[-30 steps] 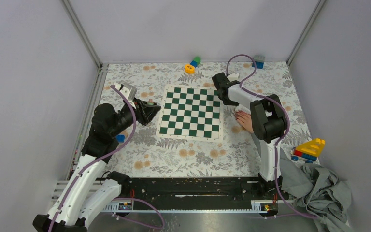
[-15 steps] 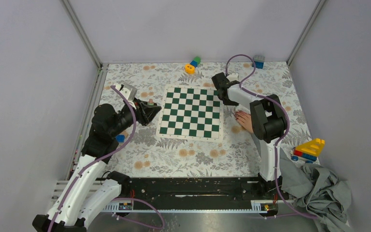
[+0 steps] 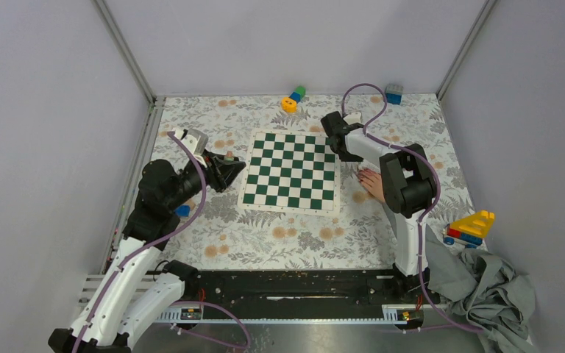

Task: Paint the nails
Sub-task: Paint the nail polish on the nail.

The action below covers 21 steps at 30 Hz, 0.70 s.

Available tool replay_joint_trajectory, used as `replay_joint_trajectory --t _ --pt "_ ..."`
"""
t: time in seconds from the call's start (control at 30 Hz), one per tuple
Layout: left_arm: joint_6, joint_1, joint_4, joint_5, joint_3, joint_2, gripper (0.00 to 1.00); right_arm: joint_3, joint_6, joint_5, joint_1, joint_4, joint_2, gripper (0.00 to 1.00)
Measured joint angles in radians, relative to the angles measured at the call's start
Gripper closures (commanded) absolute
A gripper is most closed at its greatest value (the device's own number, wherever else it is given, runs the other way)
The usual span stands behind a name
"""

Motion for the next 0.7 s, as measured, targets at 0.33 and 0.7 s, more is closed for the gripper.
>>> replay_joint_trajectory --t 0.33,0.7 --pt "0.006 -0.007 -0.008 -0.008 0.0 -0.004 1.0 -0.004 0.007 0.014 0.0 -0.005 0.0 1.0" --pt "0.007 -0.01 -0.013 -0.012 0.0 -0.007 1.0 -0.029 0.018 0.015 0.0 -0.009 0.0 1.0"
